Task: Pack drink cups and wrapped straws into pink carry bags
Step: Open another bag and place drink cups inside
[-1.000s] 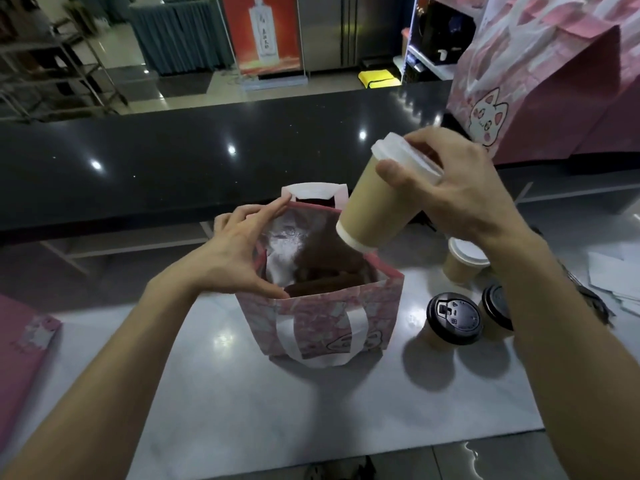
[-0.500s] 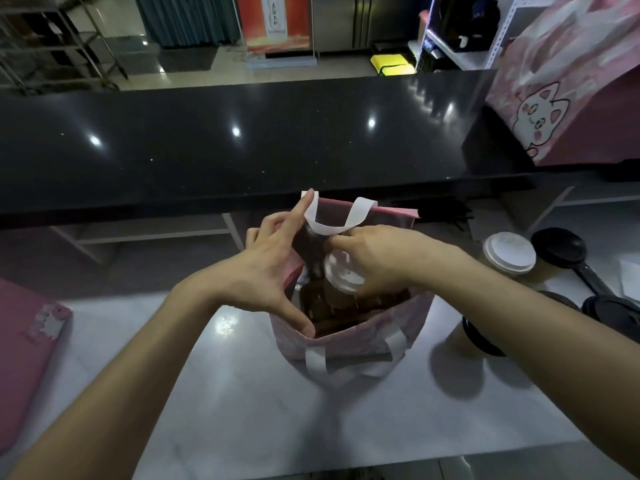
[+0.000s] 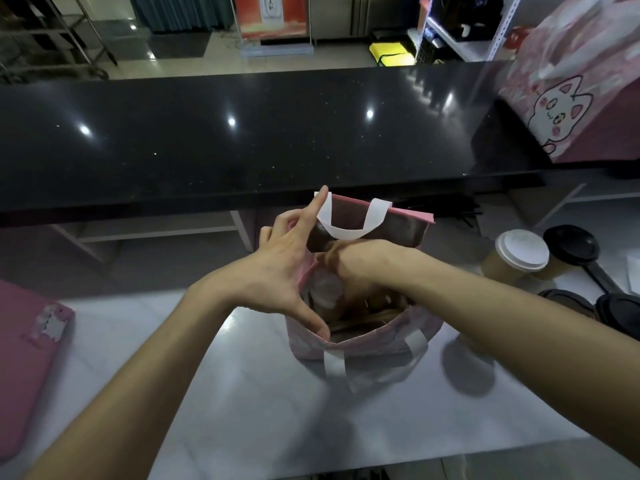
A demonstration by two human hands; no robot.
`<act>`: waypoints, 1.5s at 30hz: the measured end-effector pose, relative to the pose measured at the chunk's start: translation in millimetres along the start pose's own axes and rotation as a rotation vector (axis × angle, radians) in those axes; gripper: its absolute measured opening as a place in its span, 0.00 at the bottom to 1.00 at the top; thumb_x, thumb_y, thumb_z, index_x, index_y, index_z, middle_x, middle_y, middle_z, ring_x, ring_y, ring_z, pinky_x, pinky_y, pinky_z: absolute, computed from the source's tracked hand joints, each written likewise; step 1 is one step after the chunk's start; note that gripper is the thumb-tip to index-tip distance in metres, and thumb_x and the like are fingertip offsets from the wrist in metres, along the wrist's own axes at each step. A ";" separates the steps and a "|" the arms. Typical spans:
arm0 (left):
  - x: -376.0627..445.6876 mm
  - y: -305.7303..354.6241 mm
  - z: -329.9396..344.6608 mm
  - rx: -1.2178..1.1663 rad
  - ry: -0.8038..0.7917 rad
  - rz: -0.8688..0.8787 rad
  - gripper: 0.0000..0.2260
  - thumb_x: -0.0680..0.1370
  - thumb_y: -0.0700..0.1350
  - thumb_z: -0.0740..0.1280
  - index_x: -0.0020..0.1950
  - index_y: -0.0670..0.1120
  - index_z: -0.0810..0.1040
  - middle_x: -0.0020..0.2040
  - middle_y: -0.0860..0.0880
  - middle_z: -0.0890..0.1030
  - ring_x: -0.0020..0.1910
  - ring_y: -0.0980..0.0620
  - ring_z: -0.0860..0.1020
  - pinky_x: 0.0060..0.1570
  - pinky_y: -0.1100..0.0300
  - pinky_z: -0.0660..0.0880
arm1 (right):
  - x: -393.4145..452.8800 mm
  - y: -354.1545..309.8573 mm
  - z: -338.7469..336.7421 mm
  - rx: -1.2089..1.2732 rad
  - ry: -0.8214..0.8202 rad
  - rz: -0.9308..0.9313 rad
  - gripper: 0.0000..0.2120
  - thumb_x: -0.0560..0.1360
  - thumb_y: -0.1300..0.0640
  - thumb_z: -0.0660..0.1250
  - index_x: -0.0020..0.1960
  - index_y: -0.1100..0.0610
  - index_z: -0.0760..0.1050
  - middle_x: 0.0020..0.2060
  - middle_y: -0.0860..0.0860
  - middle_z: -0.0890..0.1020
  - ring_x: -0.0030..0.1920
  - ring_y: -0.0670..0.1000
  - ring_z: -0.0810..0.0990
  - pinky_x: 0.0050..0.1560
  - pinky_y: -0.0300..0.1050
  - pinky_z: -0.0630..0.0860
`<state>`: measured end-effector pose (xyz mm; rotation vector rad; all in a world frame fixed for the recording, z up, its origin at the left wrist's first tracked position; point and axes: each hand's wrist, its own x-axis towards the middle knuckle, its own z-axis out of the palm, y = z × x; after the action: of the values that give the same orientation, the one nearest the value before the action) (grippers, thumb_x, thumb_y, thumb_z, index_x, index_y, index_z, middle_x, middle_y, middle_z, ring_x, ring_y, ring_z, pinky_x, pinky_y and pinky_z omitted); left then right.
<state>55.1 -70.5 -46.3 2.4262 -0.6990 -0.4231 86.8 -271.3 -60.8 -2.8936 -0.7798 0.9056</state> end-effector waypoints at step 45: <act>-10.1 78.0 7.1 0.442 0.227 -0.223 0.17 0.77 0.36 0.73 0.41 0.60 0.87 0.44 0.61 0.86 0.43 0.61 0.82 0.45 0.63 0.80 | -193.5 137.3 -9.5 0.684 1.083 -0.033 0.34 0.69 0.31 0.71 0.69 0.49 0.76 0.55 0.42 0.82 0.54 0.38 0.81 0.51 0.29 0.75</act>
<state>13.8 -122.4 -3.5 2.9248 -0.4586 -0.0752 17.6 -479.9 28.9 -2.2000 -0.2969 -0.3882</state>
